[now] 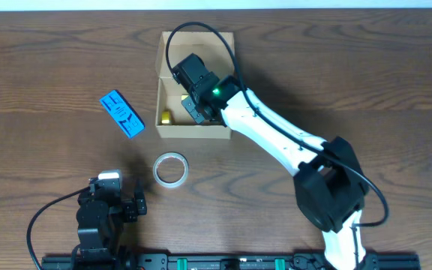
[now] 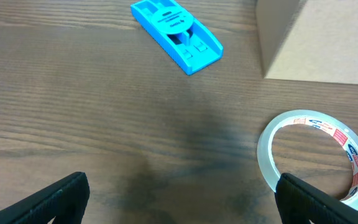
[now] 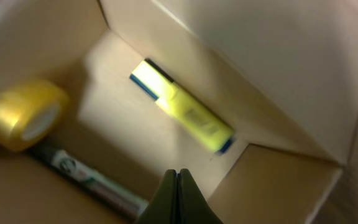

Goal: Pack container

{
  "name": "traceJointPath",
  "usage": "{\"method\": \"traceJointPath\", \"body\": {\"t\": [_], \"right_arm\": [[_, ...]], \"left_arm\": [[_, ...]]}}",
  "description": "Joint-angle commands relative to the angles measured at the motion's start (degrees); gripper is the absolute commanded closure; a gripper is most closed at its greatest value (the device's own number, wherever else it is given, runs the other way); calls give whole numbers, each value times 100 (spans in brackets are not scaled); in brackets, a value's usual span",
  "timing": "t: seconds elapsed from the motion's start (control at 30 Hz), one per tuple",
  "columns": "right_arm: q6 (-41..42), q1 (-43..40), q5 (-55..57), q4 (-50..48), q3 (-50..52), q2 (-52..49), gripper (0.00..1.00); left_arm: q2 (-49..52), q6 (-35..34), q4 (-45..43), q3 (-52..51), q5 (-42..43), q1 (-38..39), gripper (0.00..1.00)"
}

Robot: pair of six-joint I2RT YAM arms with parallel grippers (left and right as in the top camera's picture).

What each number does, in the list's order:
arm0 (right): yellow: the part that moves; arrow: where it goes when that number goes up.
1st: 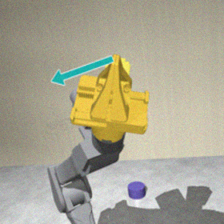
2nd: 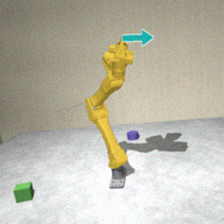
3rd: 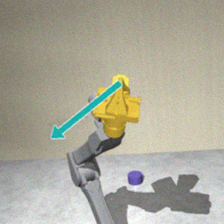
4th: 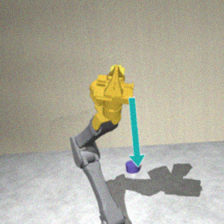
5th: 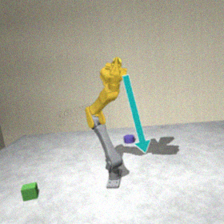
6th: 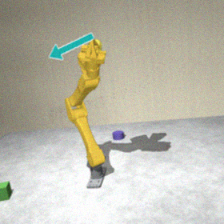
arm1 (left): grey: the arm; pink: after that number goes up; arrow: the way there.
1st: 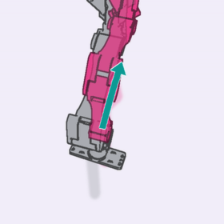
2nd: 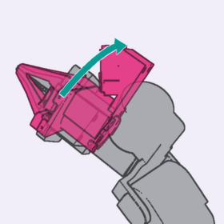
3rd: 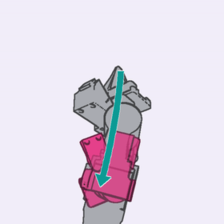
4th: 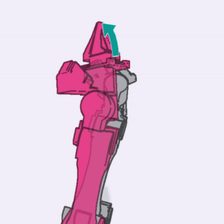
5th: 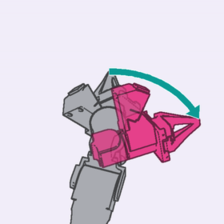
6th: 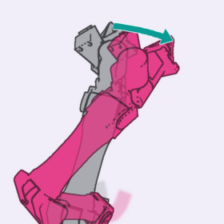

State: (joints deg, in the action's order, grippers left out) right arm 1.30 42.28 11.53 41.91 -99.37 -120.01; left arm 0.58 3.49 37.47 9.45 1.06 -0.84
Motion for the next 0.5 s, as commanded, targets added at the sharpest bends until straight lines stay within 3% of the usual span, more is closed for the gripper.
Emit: {"method": "traceJointPath", "body": {"t": [0.0, 0.07, 0.13, 0.3, 0.33, 0.37, 0.4, 0.47], "right_arm": [[-140, -79, 24, -28, -155, -142, 99], [-140, -79, 31, -20, -155, -153, 97], [-142, -79, 76, -48, -164, -149, 86], [-140, -90, 157, 72, -444, 2, 74], [-140, -96, 155, 151, -531, 101, 62], [-140, -109, 153, 254, -599, 208, 25], [-131, -127, 131, 398, -651, 358, 1], [-94, -177, -66, 632, -654, 654, 1]], "left_arm": [[-37, 79, 15, -50, -42, 26, 5], [-37, 79, 15, -50, -42, 26, 5], [-37, 79, 13, -50, -42, 26, 4], [-37, 79, 15, -50, -42, 26, 5], [-37, 79, 15, -50, -44, 26, 5], [-37, 79, 15, -50, -42, 26, 5], [-37, 79, 15, -50, -42, 26, 5], [-37, 79, 13, -50, -44, 26, 5]]}}
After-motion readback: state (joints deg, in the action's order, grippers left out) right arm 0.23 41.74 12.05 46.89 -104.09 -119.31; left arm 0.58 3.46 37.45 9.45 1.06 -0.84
